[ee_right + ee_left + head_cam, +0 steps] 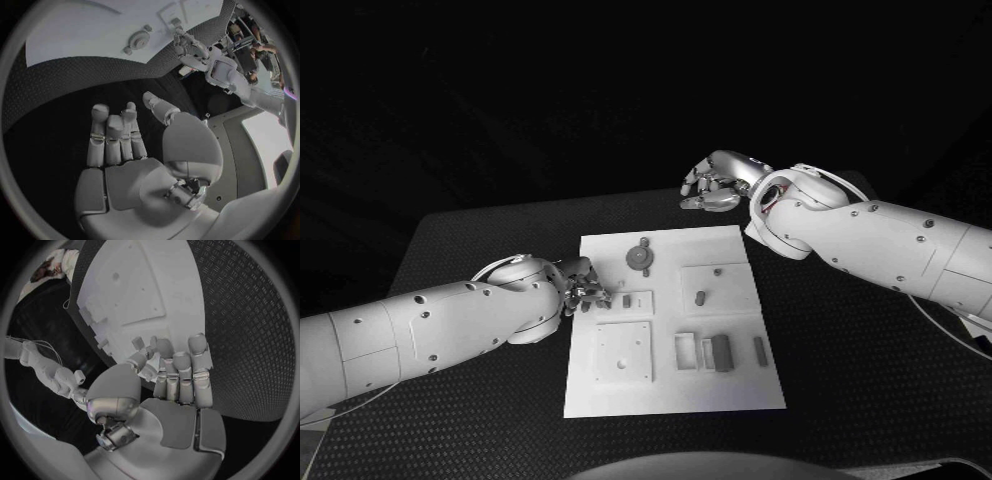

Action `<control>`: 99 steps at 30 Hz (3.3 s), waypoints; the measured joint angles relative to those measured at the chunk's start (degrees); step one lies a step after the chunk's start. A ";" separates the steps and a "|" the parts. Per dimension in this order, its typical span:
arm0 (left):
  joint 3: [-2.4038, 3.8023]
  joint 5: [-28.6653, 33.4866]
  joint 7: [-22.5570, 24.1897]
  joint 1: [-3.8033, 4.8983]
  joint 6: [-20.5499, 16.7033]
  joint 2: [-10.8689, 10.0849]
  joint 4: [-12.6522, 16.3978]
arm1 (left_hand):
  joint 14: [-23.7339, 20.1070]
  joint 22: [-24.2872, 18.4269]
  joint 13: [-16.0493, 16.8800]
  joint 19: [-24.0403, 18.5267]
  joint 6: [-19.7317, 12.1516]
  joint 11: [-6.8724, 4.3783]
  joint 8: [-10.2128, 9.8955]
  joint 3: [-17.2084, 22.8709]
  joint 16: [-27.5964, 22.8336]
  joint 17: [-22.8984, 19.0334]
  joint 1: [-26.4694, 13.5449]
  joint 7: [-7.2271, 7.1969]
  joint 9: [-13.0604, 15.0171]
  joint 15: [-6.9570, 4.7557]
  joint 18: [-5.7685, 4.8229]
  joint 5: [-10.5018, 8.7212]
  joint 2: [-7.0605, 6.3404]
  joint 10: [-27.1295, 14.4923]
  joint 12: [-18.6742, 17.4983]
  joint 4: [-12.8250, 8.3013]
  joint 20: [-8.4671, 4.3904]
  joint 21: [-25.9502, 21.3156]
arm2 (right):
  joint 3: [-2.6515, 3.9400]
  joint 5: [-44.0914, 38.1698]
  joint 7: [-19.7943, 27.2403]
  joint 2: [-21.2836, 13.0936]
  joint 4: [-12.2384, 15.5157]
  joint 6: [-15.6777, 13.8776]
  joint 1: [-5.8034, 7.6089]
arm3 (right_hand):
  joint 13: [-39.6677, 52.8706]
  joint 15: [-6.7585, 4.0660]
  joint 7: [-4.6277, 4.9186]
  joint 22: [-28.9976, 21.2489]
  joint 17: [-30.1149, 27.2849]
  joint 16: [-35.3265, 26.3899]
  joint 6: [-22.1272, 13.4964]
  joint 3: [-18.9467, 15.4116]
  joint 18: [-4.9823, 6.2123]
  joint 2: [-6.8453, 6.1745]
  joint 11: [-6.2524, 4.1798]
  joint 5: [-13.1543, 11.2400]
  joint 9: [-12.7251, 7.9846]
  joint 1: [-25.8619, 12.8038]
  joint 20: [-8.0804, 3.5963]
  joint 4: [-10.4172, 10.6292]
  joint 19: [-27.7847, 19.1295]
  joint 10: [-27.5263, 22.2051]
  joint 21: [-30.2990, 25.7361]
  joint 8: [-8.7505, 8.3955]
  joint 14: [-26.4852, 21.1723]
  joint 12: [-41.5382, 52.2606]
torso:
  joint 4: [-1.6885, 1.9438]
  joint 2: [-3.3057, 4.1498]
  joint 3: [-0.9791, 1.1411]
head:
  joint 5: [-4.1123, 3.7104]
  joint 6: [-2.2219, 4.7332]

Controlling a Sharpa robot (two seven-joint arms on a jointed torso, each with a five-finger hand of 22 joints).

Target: Assemble the parts on the task board

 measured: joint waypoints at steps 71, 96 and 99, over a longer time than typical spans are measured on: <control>-0.08 -2.24 1.44 -0.52 -2.38 -0.46 0.69 | 0.40 -0.04 0.22 0.41 0.40 -0.22 0.07 1.04 0.17 -0.12 2.33 0.01 0.23 0.01 0.00 -0.54 -2.33 0.61 0.00 1.04 0.04 0.22 | 0.00 0.01 0.00 -0.16 0.08 0.05 -0.02 | 0.01 0.00 0.01 0.00 0.01 0.00 0.00 -0.16 0.00 0.00 0.00 0.00 0.00 0.00 -0.13 0.16 0.15 0.00 0.00 0.00 0.00 0.00 | -0.02 -0.03 0.02 | 0.13 -0.34; -0.04 -3.13 1.46 -0.54 -2.03 -0.53 0.36 | 0.54 -0.01 0.24 0.72 0.68 -0.17 -0.20 1.03 0.10 -0.17 2.56 0.02 0.27 0.12 0.00 -0.35 -2.56 0.66 0.00 1.03 0.10 0.22 | 0.00 0.01 -0.01 -0.20 0.15 0.09 -0.01 | -0.04 0.00 0.04 0.00 -0.05 0.00 -0.04 -0.15 0.00 0.00 0.00 0.00 0.00 0.00 -0.11 0.16 0.13 0.00 0.00 0.00 0.00 0.00 | 0.01 0.01 -0.03 | 0.51 -0.74; -0.04 -3.19 1.46 -0.54 -2.01 -0.51 0.36 | 0.69 -0.01 0.24 0.61 0.71 -0.11 -0.10 1.03 0.19 -0.17 2.56 0.06 0.27 0.01 0.00 -0.44 -2.56 0.72 0.00 1.03 0.00 0.22 | 0.00 0.01 -0.01 -0.20 0.15 0.09 -0.01 | -0.04 0.00 0.03 0.00 -0.04 0.00 -0.03 -0.16 0.00 0.00 0.00 0.00 0.00 0.00 -0.11 0.16 0.13 0.00 0.00 0.00 0.00 0.00 | 0.01 0.00 -0.03 | 0.52 -0.81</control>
